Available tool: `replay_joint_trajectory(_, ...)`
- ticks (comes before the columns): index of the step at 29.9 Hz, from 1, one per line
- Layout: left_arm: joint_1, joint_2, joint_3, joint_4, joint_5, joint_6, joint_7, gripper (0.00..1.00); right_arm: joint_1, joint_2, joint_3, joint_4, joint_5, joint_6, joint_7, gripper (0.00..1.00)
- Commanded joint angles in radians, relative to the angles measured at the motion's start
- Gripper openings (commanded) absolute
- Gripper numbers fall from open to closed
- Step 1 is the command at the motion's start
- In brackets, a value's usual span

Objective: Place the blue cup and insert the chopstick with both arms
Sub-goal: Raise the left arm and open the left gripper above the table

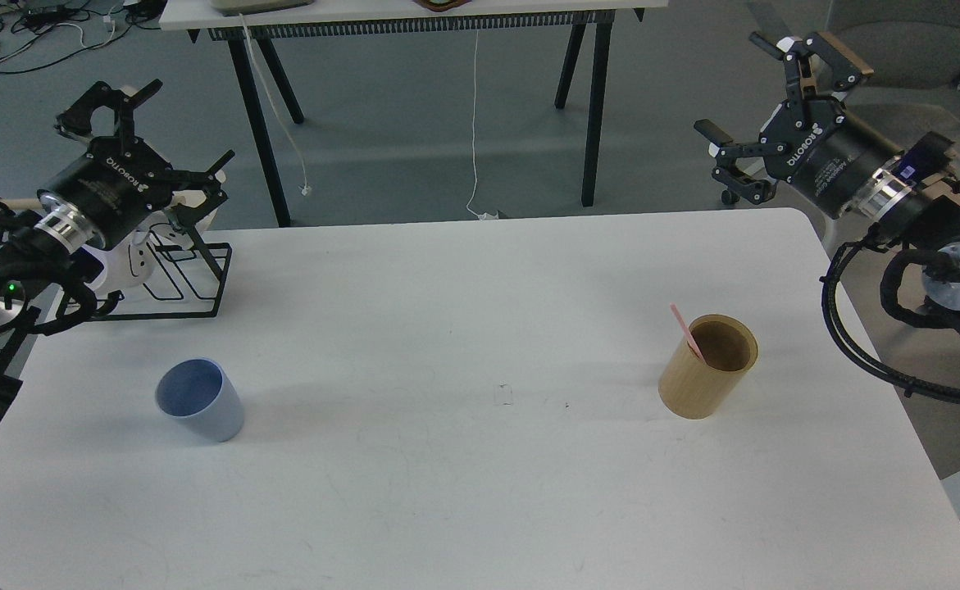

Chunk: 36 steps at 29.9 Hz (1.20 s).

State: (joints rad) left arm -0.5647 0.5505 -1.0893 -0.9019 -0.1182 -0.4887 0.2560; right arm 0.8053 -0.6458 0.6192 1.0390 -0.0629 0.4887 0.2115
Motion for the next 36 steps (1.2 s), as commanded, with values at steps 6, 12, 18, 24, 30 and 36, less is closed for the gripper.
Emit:
replay_joint_trajectory(6, -0.003, 0.0, 0.0, -0.003, 0.0, 0.0, -0.012, 1.0, 0.002, 0.0, 0.002, 0.001, 0.0, 0.0, 0.0, 0.99)
replay_joint_trajectory(12, -0.008, 0.006, 0.017, -0.025, 0.0, 0.0, -0.009, 1.0, 0.002, 0.002, 0.001, 0.0, -0.002, 0.0, 0.0, 0.99)
replay_joint_trajectory(18, -0.009, 0.037, 0.002, -0.095, 0.005, 0.0, -0.026, 1.0, 0.0, 0.003, 0.001, -0.002, -0.002, 0.0, -0.001, 0.99)
replay_joint_trajectory(24, -0.014, 0.051, -0.075, -0.108, 0.005, 0.0, -0.061, 1.0, 0.002, 0.003, 0.001, 0.0, -0.002, 0.0, 0.0, 0.99)
replay_joint_trajectory(30, -0.024, 0.031, -0.132, -0.086, 0.008, 0.0, -0.074, 1.0, 0.008, 0.002, 0.002, 0.0, -0.002, 0.0, -0.001, 0.99)
replay_joint_trajectory(36, -0.067, -0.034, -0.124, -0.034, 0.002, 0.0, -0.072, 1.0, 0.006, 0.003, 0.001, -0.002, -0.003, 0.0, -0.001, 0.99)
